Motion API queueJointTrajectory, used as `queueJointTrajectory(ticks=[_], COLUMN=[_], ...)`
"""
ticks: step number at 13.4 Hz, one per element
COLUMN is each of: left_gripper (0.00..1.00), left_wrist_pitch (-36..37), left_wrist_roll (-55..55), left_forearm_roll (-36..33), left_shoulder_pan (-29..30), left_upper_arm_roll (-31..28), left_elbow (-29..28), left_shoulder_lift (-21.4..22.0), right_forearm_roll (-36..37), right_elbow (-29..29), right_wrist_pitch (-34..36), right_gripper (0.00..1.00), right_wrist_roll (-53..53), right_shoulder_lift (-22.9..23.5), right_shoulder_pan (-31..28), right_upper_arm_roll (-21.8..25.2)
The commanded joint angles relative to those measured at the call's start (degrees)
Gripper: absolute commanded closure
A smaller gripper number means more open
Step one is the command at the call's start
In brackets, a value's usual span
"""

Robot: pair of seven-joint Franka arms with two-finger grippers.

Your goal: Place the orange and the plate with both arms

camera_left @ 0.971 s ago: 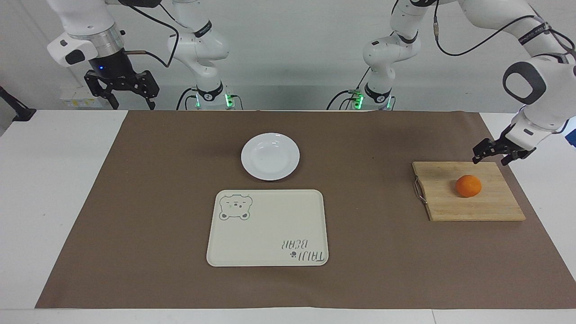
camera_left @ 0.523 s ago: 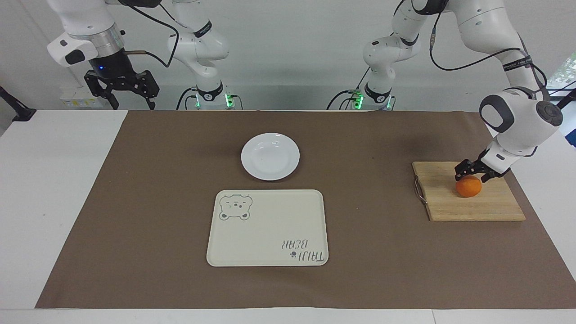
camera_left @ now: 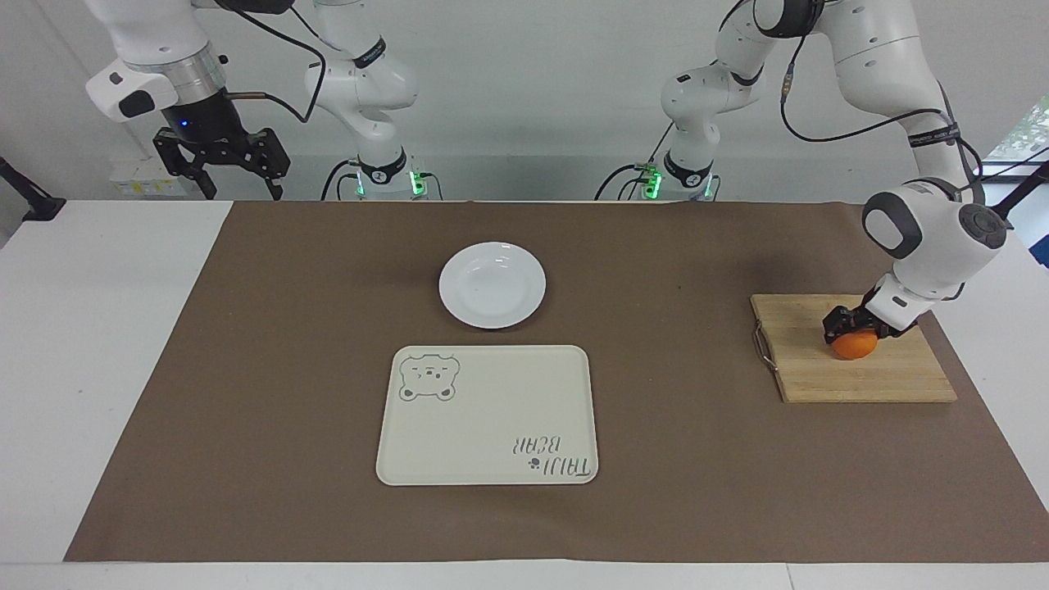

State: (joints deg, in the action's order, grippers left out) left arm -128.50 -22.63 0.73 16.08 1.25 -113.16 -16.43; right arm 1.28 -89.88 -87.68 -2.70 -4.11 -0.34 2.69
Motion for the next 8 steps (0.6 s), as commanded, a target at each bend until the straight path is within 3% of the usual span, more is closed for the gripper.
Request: queueJointTrajectory(ticks=[1,6,8], left_gripper=[1.00,1.00,1.00], left_wrist_pitch=[-0.7,9.9,11.3], left_wrist_roll=[0.0,2.1,2.8], left_forearm_roll=[-0.6,-0.6,-0.6], left_shoulder_pan=[-0.2,-0.8,-0.8], left_upper_arm_roll=[0.2,0.6,0.8], left_elbow=[0.3,8.2,8.5], left_shoulder_lift=[0.1,1.8,3.8], right_forearm_roll=[0.4,0.5,0.4], right_elbow=[0.4,0.4,0.4], right_wrist_pitch=[1.0,1.0,1.0], right_gripper=[0.00,0.00,0.00], right_wrist_roll=[-1.3,-1.3,-1.3], right_shoulder_lift=[-0.2,-0.2,-0.2], right_shoulder_pan=[-0.4,-0.4,-0.4], right_upper_arm_roll=[-0.1,-0.1,-0.1])
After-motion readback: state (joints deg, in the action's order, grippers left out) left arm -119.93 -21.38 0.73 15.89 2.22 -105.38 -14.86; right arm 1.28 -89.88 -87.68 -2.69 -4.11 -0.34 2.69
